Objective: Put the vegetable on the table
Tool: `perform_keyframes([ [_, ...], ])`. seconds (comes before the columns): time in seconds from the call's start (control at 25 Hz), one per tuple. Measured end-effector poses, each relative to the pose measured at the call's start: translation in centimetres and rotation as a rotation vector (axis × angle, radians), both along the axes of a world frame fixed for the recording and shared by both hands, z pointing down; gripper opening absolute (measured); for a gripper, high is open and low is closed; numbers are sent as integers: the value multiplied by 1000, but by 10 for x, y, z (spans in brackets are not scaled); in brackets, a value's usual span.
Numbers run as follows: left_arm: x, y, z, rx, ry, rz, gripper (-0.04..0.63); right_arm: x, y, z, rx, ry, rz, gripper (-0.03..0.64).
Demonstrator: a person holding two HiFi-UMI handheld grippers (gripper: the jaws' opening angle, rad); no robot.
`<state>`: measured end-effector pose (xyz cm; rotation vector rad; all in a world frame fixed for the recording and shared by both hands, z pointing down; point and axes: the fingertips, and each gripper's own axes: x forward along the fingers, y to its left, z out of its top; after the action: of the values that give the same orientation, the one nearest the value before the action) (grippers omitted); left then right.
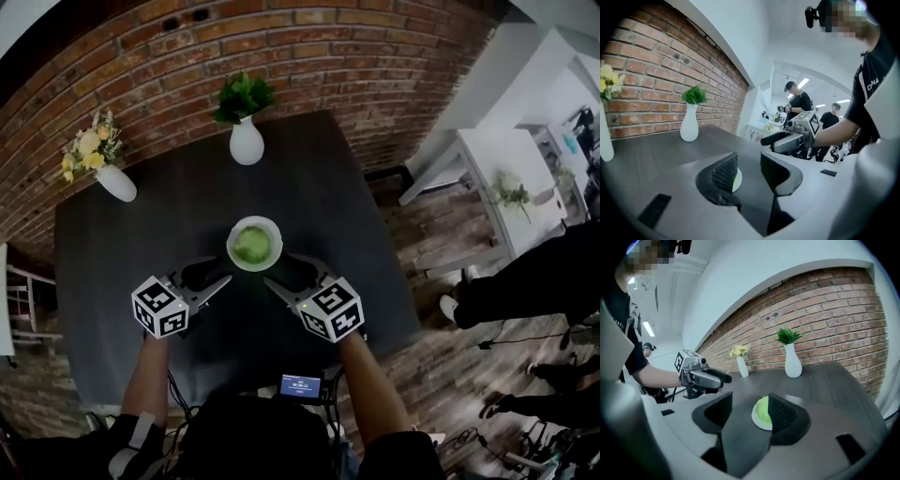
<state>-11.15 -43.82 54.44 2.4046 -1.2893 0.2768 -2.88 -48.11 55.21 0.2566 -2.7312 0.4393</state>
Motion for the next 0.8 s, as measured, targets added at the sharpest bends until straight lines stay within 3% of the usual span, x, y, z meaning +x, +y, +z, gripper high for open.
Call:
perform_keyframes([
  [0.16,14,22,-11,8,62,-50,4,21,8,-18,11,-36,85,78],
  [0.2,19,28,-14,12,82,-55,3,25,12,-20,10,-37,96,22],
  [0.24,23,34,-17,16,98,-58,3,29,16,-21,9,-37,99,6],
  [0.4,36,57,-20,19,108,-81,3,39,36,-19,11,-18,87,6],
  [0.8,38,97,-10,-10,12,-48,3,47,73,-19,46,40,127,6],
])
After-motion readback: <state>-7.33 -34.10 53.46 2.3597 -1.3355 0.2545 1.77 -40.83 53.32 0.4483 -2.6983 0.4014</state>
